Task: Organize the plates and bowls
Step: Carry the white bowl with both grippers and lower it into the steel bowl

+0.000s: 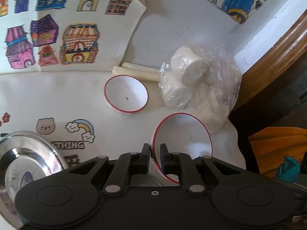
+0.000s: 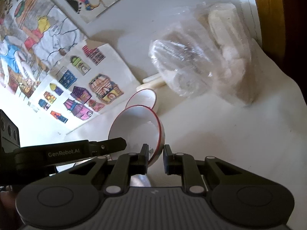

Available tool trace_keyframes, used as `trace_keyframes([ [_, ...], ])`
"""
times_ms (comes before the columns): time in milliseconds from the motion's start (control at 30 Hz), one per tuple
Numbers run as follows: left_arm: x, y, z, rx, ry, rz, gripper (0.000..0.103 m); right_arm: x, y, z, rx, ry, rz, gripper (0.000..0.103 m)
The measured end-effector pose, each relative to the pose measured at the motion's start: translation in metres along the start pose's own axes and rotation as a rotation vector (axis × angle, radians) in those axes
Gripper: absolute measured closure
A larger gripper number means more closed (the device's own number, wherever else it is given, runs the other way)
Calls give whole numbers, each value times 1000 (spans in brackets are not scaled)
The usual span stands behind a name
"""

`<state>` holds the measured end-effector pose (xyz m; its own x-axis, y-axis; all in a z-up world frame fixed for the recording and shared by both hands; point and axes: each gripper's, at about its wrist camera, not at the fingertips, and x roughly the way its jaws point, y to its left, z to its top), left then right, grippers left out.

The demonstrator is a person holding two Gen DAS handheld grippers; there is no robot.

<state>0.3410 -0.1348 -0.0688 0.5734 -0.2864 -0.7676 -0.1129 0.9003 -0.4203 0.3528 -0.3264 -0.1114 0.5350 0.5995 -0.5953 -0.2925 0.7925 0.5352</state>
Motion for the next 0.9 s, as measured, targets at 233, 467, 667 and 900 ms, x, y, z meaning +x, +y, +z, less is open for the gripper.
trace_keyframes([
  [233,-16,19,-13,-22,-1,11,92,0,20,-12,-27,19,15,85],
  [467,-27,34,-24,-50,11,26,92,4,32,-22,-56,55,29,85],
  [667,-29,43,-34,-64,33,41,92,8,36,-30,-74,96,34,85],
  [900,-28,49,-47,-75,69,49,92,11,36,-39,-84,145,29,85],
])
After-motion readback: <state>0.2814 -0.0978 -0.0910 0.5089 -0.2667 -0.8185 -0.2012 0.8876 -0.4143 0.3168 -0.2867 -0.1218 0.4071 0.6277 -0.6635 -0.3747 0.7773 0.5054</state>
